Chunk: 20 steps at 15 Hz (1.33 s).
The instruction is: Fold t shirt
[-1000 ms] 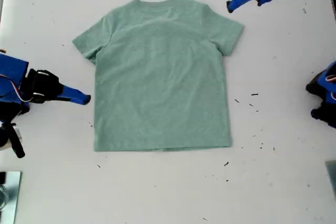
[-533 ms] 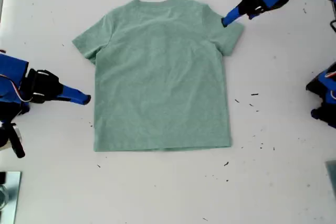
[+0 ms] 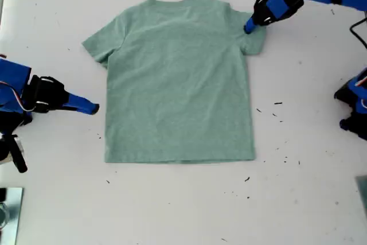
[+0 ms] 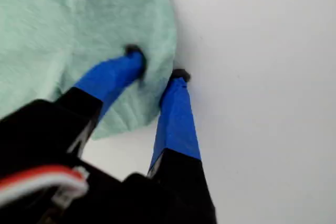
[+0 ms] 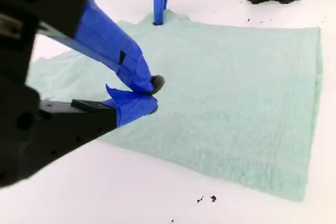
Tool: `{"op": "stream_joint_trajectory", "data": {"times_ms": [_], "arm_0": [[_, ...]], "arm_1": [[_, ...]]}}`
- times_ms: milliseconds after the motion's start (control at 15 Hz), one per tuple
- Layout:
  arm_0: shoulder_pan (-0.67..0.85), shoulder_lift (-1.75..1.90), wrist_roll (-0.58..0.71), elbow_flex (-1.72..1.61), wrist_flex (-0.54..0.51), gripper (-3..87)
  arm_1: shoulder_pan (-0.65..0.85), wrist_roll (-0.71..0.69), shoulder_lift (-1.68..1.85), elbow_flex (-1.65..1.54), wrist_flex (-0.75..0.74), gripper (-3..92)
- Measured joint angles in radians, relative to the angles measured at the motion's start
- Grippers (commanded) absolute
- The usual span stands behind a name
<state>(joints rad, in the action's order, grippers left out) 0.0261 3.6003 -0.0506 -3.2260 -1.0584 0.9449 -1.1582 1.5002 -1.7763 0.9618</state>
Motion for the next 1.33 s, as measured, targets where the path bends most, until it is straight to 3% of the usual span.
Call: {"op": "stream_joint_trajectory", "data": {"times_ms": [267,467,667,733,867,1067,1133,1200,1333], "arm_0": [[0.000,0.000,0.000,0.000,0.000,-0.1],[0.000,0.000,-0.008,0.000,0.000,-0.1],[0.000,0.000,-0.008,0.000,0.000,-0.1],[0.000,0.000,-0.008,0.000,0.000,-0.1],[0.000,0.000,-0.008,0.000,0.000,-0.1],[-0.005,0.000,-0.008,0.000,0.000,-0.1],[-0.005,0.000,-0.008,0.000,0.000,-0.1],[-0.005,0.000,-0.008,0.000,0.000,-0.1],[-0.005,0.000,-0.008,0.000,0.000,-0.1]], "arm_1": [[-0.014,-0.003,-0.005,0.107,0.098,-1.7],[-0.044,0.002,-0.006,0.265,0.353,-1.5],[-0.163,0.083,-0.106,0.707,0.643,-1.5],[-0.216,0.123,-0.123,0.834,0.661,-1.5],[-0.316,0.209,-0.132,0.913,0.598,-1.5],[-0.399,0.304,-0.242,0.917,0.345,1.0],[-0.414,0.330,-0.311,0.917,0.276,21.8],[-0.422,0.342,-0.379,0.916,0.219,31.9],[-0.434,0.344,-0.402,0.917,0.141,26.3]]}}
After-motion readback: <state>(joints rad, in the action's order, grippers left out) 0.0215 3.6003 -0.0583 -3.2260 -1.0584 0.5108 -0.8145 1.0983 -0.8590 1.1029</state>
